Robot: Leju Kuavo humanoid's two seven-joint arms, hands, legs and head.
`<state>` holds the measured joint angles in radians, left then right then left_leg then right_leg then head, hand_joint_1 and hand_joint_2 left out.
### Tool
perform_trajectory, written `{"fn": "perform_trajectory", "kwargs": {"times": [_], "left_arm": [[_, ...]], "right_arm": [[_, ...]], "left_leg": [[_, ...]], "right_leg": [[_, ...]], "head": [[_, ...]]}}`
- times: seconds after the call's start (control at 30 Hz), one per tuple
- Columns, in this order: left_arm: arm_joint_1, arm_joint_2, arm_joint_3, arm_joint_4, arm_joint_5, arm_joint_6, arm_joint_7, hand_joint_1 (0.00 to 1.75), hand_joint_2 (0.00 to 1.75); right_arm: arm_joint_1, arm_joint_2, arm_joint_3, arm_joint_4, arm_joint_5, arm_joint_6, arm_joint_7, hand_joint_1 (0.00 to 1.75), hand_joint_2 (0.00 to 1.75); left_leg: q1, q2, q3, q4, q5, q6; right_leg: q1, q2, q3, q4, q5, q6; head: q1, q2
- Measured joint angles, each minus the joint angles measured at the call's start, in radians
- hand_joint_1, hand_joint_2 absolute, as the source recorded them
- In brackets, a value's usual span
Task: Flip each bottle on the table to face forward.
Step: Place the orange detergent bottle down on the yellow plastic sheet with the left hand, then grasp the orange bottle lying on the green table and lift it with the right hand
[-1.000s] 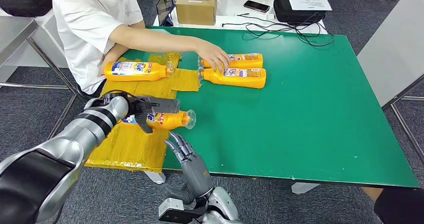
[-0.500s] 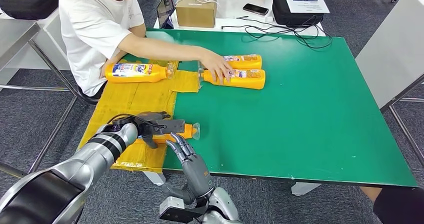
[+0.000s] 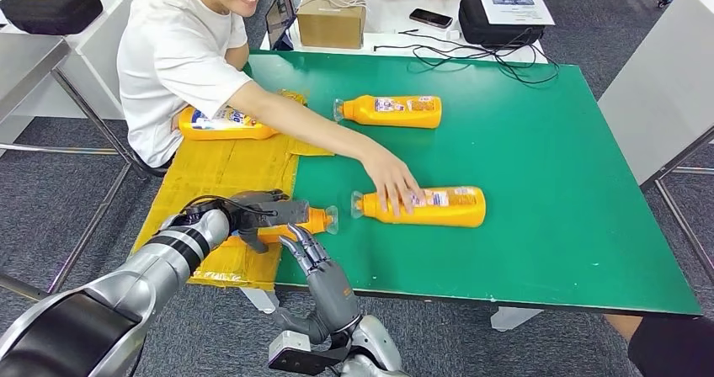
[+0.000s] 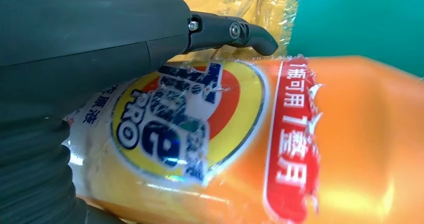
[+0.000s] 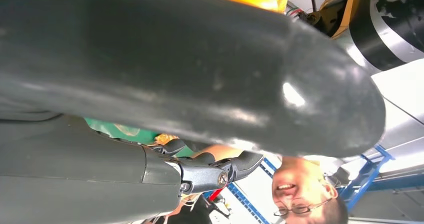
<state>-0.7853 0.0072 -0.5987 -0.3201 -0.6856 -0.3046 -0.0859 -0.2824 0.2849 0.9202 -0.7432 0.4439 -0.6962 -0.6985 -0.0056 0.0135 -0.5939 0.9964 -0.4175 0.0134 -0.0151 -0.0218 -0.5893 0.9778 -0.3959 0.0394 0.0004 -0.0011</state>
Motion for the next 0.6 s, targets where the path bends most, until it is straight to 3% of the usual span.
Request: {"fn": "perform_trajectory", "kwargs": {"times": [0.3,0.6], "left_arm": [[0.022,-0.004,0.173,-0.051,0.250,-0.033,-0.224,0.00,1.75],[0.062,-0.016,0.222,-0.160,0.315,-0.022,-0.295,0.00,1.75]], "right_arm": [[0.000,0.000,0.000,0.000,-0.010,0.000,0.000,0.00,0.00],[0.001,0.000,-0.001,0.000,0.013,0.000,0.000,0.00,0.00]], "left_leg": [[0.000,0.000,-0.006,0.001,0.002,0.001],[0.000,0.000,-0.011,0.001,0.002,0.001]], "right_leg": [[0.000,-0.001,-0.006,0.000,0.001,0.000],[0.001,-0.001,-0.011,0.000,0.001,0.000]], "head": [[0.000,0.000],[0.000,0.000]]}}
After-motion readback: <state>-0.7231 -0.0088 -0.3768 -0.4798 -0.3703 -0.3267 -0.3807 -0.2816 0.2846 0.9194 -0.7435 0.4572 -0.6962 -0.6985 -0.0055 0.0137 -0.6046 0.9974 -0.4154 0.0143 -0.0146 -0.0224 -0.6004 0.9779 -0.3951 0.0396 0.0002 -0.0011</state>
